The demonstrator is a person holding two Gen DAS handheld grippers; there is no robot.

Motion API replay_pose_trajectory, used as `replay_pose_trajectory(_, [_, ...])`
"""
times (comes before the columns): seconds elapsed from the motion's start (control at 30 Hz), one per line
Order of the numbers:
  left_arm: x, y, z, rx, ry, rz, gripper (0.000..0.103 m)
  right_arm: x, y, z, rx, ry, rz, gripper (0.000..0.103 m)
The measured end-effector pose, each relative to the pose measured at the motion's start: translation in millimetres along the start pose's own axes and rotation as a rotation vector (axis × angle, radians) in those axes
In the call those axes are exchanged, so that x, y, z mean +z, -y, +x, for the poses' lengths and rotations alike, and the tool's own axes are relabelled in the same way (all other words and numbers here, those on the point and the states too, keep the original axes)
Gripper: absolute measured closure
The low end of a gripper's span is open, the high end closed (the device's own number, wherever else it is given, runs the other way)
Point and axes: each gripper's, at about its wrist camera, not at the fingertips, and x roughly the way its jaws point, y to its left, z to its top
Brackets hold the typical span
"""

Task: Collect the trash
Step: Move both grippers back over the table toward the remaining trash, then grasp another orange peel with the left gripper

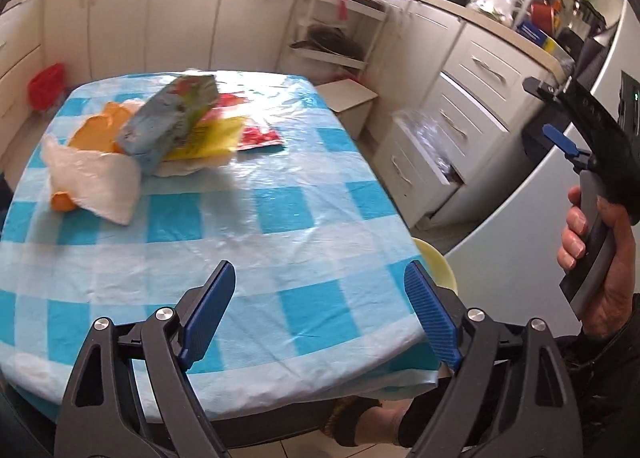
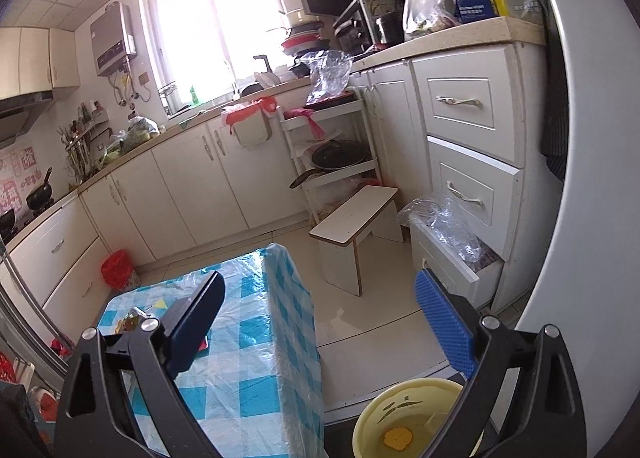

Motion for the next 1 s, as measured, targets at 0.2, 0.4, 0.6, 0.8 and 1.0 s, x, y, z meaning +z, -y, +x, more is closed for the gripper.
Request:
replay_pose_trajectory(0.2, [-6.1, -69.9, -22.7, 0.086, 0.036, -0.121, 0.021, -12.7, -47.0, 20.6, 0.077, -0.068, -0.109, 0.011])
replay_pose_trajectory(0.4, [19.0, -119.6, -45.0, 0.204, 0.126, -0.137, 0.021, -31.6, -94.6, 32.7, 0.146, -0.122, -0.233, 0.011])
replay_pose_trajectory(0.6, [87.0, -165.0, -30.8, 0.390, 0.139, -0.070, 0.021, -47.8, -119.7, 41.3, 0.168, -0.161, -0.333, 0.011])
replay_pose_trajectory(0.8, [138.2, -192.1, 30.2, 0.421, -0.022, -0.002, 0.021, -57.0, -131.5, 51.2, 0.178, -0.193, -0.362, 0.011])
replay_pose_trajectory(1.0, [142.6, -212.8, 91.6, 0.399, -0.223, -0.031, 0.052, -63.7, -148.4, 58.9, 0.209, -0.218, -0.397, 0.011])
